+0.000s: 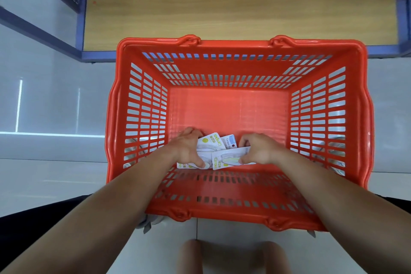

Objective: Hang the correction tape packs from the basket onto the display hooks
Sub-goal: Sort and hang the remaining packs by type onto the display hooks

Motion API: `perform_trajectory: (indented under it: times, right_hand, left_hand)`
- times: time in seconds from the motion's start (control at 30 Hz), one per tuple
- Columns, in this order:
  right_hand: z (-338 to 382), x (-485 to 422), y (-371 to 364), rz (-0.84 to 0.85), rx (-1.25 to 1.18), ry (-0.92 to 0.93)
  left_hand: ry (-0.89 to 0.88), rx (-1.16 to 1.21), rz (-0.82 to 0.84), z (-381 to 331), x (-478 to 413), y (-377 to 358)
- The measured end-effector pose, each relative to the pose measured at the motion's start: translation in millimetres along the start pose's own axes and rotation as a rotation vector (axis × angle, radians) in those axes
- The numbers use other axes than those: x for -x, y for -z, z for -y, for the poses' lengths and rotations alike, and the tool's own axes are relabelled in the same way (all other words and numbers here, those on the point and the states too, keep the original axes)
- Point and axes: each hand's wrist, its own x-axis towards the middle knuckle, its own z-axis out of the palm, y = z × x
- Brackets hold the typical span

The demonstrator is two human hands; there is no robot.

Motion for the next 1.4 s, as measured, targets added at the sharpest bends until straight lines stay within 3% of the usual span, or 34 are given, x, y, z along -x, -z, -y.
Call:
perform_trajectory:
  times: [0.23,0.4,0.73,1.13,1.3,1.4]
  right_hand:
    - [-4.8,0.6,10.4,-0.055,-0.164,-0.017]
    - [6.4,7.8,26.9,-0.346,-0.459,-0.013]
    - [56.9,86.1,86.4,-0.552,-0.835,0.202]
    - [140.5,254.4,122.7,-0.520,-0.967,0.453]
    - [172.2,297.7,117.2,-0.502,-1.123,0.562]
    - [181.8,305.4,108.3,-0.581,-1.207,0.572]
  left_hand:
    - [0.013,0.309,0.043,4.0,8.6,6.7]
    - [0.010,0.557,-0.110,11.0,18.7,22.6]
    - [-0.094,0.740,-0.307,-20.5,105.7,69.5]
    - [-0.382,1.029,-0.489,-85.0,285.8,107.3]
    - [-0.520,1.154,-0.598,-115.0,323.3,98.3]
    - [-0.536,1.242,-0.635,-129.8,332.2,91.8]
